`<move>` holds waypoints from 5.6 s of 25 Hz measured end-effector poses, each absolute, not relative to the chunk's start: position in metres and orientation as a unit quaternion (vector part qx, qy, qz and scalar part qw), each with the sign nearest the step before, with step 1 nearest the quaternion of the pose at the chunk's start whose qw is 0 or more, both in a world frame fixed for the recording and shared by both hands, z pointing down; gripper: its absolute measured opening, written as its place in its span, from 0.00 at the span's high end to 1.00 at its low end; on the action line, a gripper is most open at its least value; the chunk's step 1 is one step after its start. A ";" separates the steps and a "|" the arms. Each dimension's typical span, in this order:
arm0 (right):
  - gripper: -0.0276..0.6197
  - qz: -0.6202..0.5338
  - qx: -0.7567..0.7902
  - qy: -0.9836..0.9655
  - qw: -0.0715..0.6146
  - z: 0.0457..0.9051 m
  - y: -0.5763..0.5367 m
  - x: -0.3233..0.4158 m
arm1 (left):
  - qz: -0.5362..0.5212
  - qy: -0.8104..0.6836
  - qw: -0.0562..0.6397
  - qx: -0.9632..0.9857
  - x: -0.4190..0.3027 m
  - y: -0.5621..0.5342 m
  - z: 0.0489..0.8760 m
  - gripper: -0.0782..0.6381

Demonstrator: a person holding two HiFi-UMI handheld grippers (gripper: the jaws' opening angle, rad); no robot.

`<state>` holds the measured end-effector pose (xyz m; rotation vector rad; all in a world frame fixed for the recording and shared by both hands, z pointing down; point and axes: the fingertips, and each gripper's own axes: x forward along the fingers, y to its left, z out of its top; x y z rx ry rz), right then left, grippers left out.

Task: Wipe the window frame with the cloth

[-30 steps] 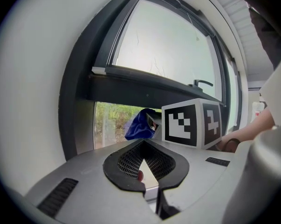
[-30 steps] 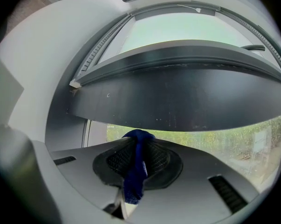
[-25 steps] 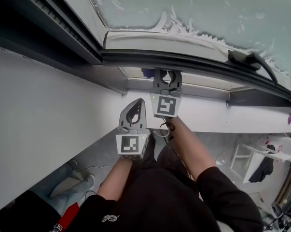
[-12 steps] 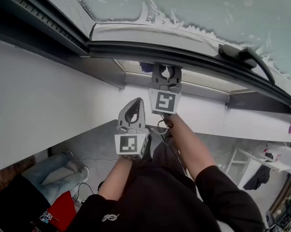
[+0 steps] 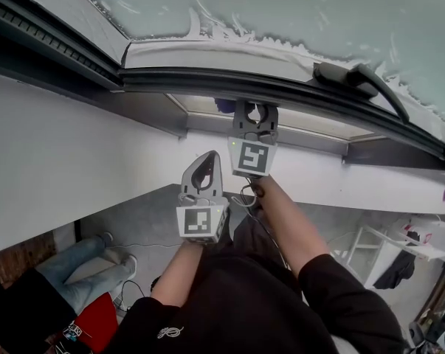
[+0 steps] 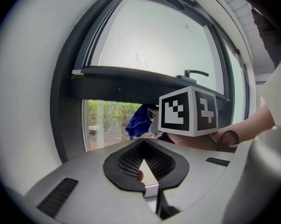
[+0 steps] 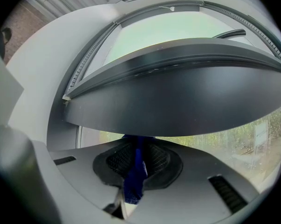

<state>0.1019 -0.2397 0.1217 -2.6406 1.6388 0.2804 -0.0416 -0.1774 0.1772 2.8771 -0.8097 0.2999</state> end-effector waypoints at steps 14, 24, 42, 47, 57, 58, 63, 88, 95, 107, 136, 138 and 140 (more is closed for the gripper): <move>0.92 0.095 -0.861 0.500 0.009 0.123 -0.203 0.134 | 0.105 -0.228 0.062 0.966 -0.007 -0.153 0.178 0.88; 0.92 0.096 -0.868 0.488 0.010 0.123 -0.178 0.157 | 0.115 -0.201 0.051 0.971 0.019 -0.135 0.176 0.88; 0.92 0.091 -0.883 0.459 0.027 0.123 -0.136 0.195 | 0.125 -0.165 0.036 0.978 0.054 -0.101 0.175 0.88; 0.92 0.097 -0.884 0.458 0.016 0.123 -0.126 0.204 | 0.124 -0.153 0.032 0.980 0.066 -0.091 0.174 0.88; 0.92 0.100 -0.885 0.454 0.021 0.122 -0.110 0.219 | 0.128 -0.146 0.027 0.981 0.085 -0.081 0.174 0.88; 0.92 0.100 -0.885 0.454 0.022 0.121 -0.108 0.221 | 0.128 -0.146 0.028 0.981 0.087 -0.080 0.174 0.88; 0.92 0.097 -0.886 0.452 0.020 0.122 -0.099 0.230 | 0.127 -0.143 0.030 0.981 0.099 -0.075 0.173 0.88; 0.92 0.087 -0.902 0.423 0.026 0.124 -0.036 0.285 | 0.133 -0.105 0.010 0.986 0.155 -0.024 0.169 0.88; 0.92 0.094 -0.905 0.413 0.022 0.123 -0.017 0.302 | 0.131 -0.094 0.009 0.987 0.171 -0.009 0.168 0.88; 0.92 0.099 -0.911 0.399 0.011 0.118 0.014 0.328 | 0.130 -0.080 0.005 0.988 0.195 0.016 0.165 0.88; 0.92 0.104 -0.926 0.363 0.004 0.120 0.066 0.374 | 0.138 -0.039 -0.009 0.990 0.235 0.054 0.168 0.88; 0.92 0.104 -0.927 0.361 0.008 0.120 0.069 0.376 | 0.138 -0.037 -0.009 0.990 0.238 0.057 0.168 0.88; 0.92 0.100 -0.927 0.361 0.007 0.121 0.071 0.378 | 0.136 -0.035 -0.011 0.990 0.240 0.059 0.168 0.88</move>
